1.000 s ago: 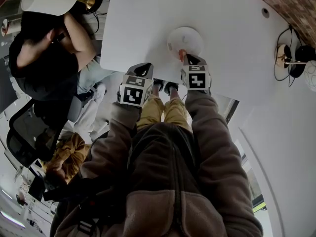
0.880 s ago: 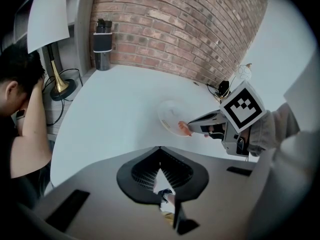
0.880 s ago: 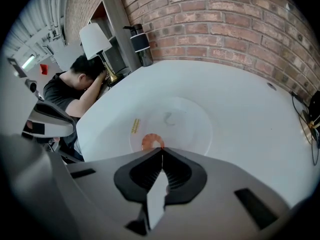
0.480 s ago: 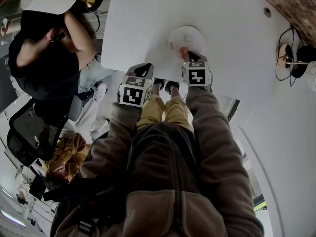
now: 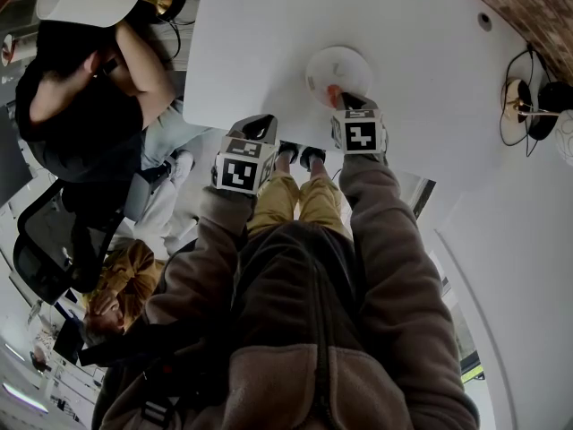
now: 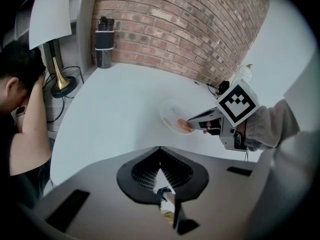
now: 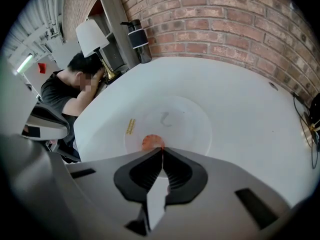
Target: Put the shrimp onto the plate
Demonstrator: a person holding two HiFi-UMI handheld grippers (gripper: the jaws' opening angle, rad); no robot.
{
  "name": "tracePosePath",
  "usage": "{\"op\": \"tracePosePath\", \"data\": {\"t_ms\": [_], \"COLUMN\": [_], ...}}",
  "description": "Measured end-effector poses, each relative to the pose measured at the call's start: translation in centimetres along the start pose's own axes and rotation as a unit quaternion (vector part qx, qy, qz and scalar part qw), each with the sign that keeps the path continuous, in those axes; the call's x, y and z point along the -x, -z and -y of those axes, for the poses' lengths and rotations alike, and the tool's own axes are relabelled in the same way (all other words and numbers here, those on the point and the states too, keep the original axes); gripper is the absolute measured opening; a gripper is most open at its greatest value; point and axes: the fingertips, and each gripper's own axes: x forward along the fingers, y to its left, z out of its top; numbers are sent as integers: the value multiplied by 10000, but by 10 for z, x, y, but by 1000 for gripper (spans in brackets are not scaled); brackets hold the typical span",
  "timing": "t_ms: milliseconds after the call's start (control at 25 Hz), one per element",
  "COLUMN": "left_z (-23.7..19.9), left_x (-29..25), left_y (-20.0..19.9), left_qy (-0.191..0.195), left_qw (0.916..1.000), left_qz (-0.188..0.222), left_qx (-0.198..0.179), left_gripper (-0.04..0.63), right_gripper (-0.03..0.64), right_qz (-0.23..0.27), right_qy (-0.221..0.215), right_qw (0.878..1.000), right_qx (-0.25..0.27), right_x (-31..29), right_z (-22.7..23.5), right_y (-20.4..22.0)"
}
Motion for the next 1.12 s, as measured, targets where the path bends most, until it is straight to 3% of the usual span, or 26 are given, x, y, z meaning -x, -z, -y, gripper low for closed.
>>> {"op": "tracePosePath", "data": {"t_ms": [680, 800, 1120], "left_z": [-3, -1, 6], "left_x": [5, 6, 8], "left_y": [1, 0, -3], "left_qy": [2, 30, 22], "left_qw": [10000, 10000, 9999], "left_qz": [13, 36, 91], "left_qx": [36, 12, -74], "left_gripper": [5, 5, 5], "right_gripper": [6, 46, 48], "right_qz": [-75, -52, 284], "right_qy": [-29, -52, -43], "right_qw": [9999, 9999, 9995], "right_qx": [-82, -108, -140], "right_x": [4, 5, 20], "right_z": [-4, -3, 0], "right_y": [1, 1, -4]}}
